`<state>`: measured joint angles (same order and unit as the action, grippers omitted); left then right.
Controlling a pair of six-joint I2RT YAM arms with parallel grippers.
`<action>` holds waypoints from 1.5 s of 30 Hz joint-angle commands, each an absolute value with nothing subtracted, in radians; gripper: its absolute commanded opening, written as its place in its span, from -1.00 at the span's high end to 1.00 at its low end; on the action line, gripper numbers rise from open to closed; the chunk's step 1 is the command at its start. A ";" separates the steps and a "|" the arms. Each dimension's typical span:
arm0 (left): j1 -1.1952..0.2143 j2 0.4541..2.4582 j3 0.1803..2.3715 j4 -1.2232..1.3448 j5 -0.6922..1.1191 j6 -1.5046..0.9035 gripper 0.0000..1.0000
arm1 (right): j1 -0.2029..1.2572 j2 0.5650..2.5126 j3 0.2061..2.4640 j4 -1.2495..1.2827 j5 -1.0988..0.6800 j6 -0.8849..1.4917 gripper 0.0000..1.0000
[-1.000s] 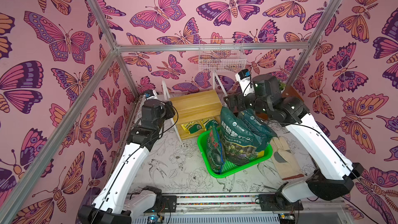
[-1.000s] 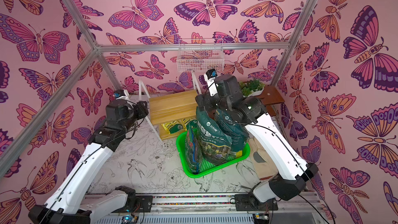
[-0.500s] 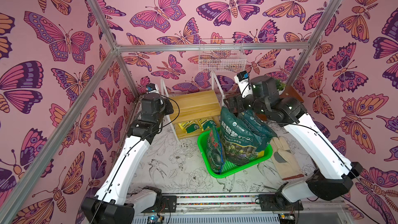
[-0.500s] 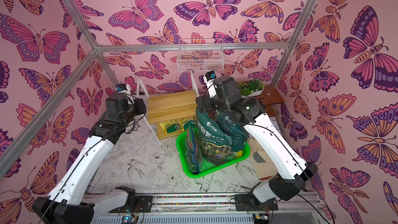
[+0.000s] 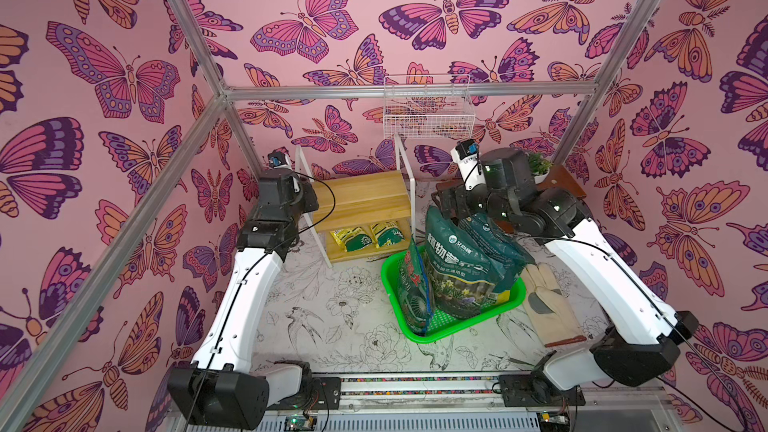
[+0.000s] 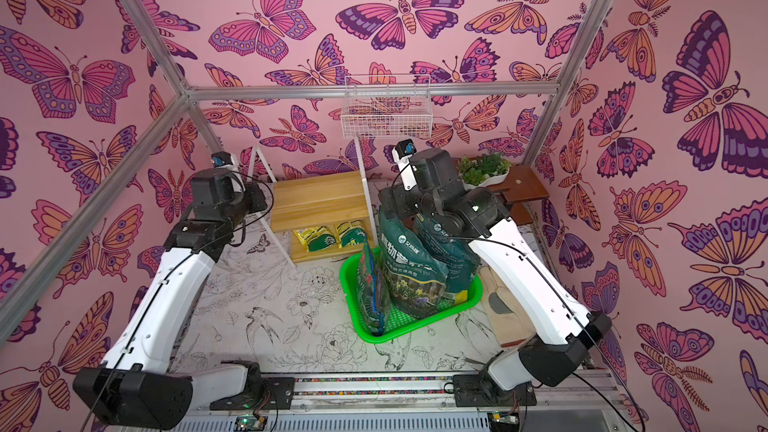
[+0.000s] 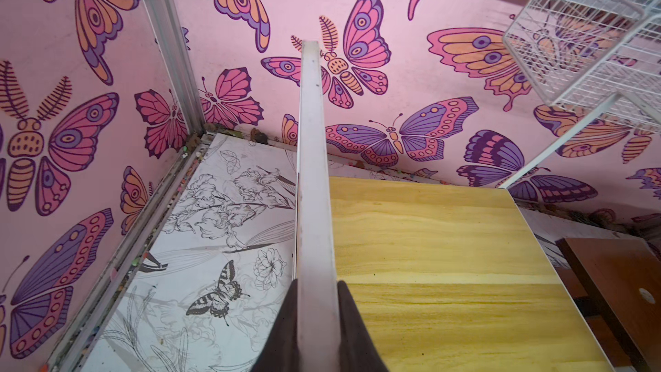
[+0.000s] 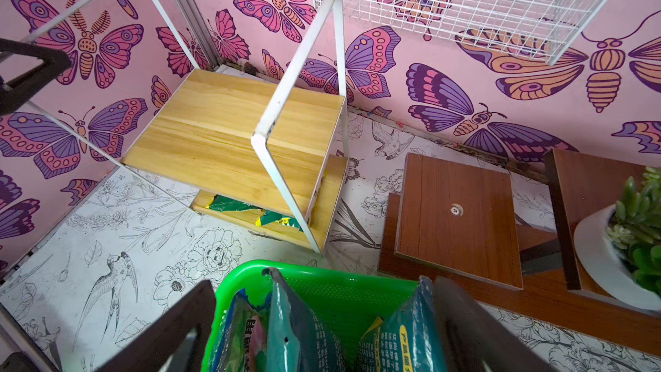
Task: Take down the fertilizer bag from the shelf
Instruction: Adjust the shelf at the center of the board, then pick up the fertilizer bag from the shelf.
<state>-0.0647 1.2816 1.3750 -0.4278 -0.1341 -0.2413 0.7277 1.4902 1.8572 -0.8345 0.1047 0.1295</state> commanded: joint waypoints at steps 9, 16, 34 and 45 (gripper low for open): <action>0.005 1.335 1.482 -0.367 -0.152 -0.299 0.57 | 0.724 1.492 1.839 -0.851 0.129 0.118 -0.95; 0.005 1.180 1.438 -0.394 -0.068 -0.382 -0.56 | 0.724 1.490 1.830 -0.854 0.136 0.115 -0.96; 0.004 0.695 0.809 -0.338 0.212 -0.994 -0.36 | 0.724 1.415 1.692 -0.824 0.146 0.148 -0.96; 0.002 0.740 0.437 0.043 0.284 -1.336 -0.22 | 0.724 1.346 1.647 -0.817 0.218 0.155 -0.96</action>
<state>-0.0002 0.7147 0.4652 -0.1390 0.2668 -1.2228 0.7277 1.3678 1.6482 -0.8307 0.1799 0.1356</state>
